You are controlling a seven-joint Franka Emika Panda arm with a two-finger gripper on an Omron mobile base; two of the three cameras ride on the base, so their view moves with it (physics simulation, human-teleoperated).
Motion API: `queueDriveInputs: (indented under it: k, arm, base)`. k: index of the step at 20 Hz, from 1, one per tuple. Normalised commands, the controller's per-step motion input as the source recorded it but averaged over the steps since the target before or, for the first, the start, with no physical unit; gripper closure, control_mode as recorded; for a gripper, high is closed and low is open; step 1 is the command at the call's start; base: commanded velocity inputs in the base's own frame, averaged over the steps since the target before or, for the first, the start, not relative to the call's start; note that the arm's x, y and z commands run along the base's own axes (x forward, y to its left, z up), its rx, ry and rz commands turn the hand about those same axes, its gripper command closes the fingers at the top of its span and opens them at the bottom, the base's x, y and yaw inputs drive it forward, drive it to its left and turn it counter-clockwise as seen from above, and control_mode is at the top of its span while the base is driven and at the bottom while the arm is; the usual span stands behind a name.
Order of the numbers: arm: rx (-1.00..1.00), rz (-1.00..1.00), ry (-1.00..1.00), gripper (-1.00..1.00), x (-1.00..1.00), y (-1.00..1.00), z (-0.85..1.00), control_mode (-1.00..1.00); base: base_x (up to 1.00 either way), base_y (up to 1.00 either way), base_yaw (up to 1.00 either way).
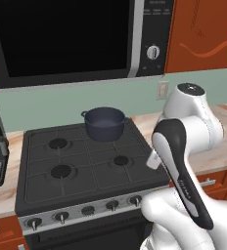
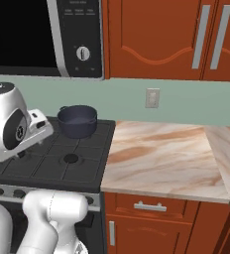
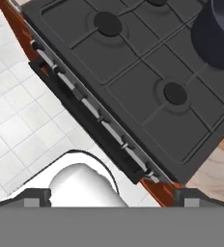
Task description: Move the pot and pan from the stove into the sink.
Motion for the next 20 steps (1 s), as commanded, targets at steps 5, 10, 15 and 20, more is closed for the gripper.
queueDriveInputs:
  k: [5, 10, 15, 20]
  arm:
    - [0.04, -0.10, -0.06, -1.00, 0.05, 0.07, 0.09, -1.00]
    - [0.00, -0.08, -0.13, -1.00, 0.14, 0.09, 0.00, -1.00]
    - [-0.04, -0.02, -0.12, -1.00, 0.02, 0.04, -0.08, -1.00]
    - [0.00, -0.03, -0.07, -1.00, 0.11, 0.01, -0.01, -1.00]
  base:
    - [0.00, 0.00, 0.00]
    - [0.00, 0.00, 0.00]
    - [0.00, 0.00, 0.00]
    - [0.00, 0.00, 0.00]
